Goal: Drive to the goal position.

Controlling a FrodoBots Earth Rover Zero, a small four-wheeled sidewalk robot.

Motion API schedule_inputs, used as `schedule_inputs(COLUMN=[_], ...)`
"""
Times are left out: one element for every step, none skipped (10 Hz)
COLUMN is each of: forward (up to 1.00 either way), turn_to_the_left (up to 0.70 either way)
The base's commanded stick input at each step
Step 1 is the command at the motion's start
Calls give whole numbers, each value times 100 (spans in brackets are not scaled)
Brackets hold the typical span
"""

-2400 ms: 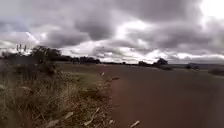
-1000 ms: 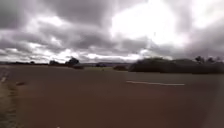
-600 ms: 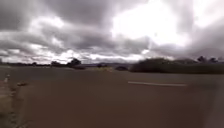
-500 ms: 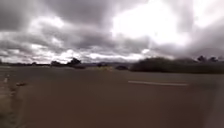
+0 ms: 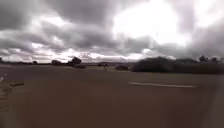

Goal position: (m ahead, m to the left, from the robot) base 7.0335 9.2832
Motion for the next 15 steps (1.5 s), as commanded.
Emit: schedule_inputs(forward=[85,85,85,85,85,85,85,48,6,0,0,0,0,43,85], turn_to_the_left=[38,38,38,29,10,4,4,2,0,0,0,0,0,2,4])
